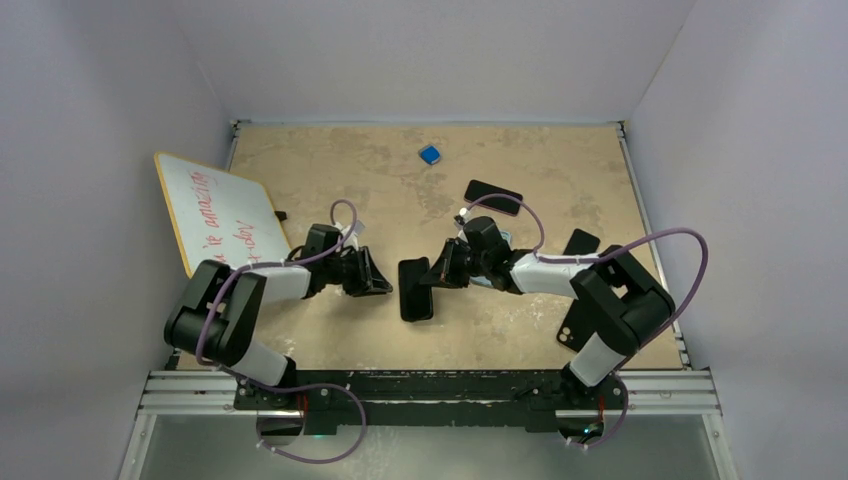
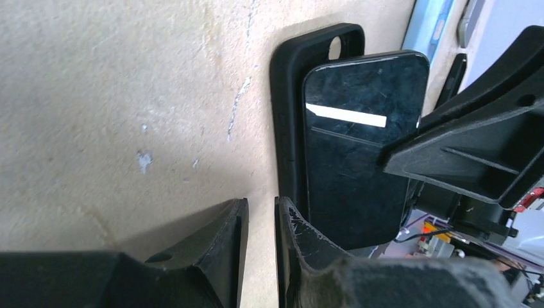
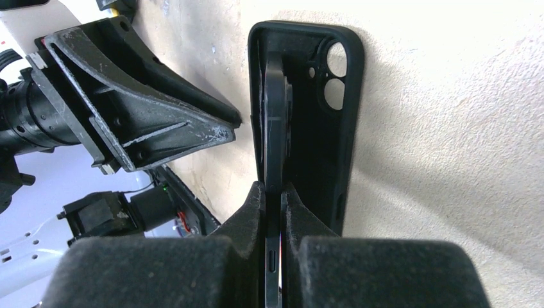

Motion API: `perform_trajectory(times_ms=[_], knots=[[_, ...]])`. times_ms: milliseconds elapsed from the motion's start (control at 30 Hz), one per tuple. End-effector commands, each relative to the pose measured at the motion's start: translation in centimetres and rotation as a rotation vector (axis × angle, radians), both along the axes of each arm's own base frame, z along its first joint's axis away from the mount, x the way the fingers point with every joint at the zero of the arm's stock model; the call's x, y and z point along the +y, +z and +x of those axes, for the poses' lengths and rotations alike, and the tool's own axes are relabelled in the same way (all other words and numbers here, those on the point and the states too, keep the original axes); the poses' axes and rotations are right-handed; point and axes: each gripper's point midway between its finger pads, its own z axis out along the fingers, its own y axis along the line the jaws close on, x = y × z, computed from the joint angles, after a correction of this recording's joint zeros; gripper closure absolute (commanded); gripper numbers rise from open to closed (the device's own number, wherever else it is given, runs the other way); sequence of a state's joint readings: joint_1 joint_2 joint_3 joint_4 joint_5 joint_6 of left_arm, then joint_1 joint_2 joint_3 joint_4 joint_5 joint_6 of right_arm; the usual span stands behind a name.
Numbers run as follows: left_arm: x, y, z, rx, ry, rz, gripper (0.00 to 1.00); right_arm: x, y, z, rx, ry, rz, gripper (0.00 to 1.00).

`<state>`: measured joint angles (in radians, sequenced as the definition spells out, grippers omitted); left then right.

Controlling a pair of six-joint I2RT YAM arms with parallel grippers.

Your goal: Put the phone into the phone case

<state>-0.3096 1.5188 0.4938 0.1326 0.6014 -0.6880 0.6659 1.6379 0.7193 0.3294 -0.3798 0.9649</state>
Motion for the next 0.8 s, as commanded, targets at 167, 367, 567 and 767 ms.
perform_trajectory(times_ms=[167, 367, 567, 767], knots=[[-2.4, -1.8, -0.7, 0.041, -0.059, -0.059, 0.81, 0.8, -0.5, 1.2, -0.032, 0.008, -0.005, 1.00], [-3.1, -2.2, -1.1, 0.053, -0.076, -0.060, 0.83, 0.3, -1.8, 1.6, -0.066, -0.018, -0.026, 1.00], [-3.7, -1.7, -1.6, 0.053, -0.076, -0.083, 0.85, 0.1, -3.5, 1.3, -0.044, -0.037, -0.026, 1.00], [-4.6, -1.9, -2.5, 0.065, -0.111, -0.058, 0.83, -0.6, -5.0, 1.0, -0.064, -0.007, -0.091, 1.00]])
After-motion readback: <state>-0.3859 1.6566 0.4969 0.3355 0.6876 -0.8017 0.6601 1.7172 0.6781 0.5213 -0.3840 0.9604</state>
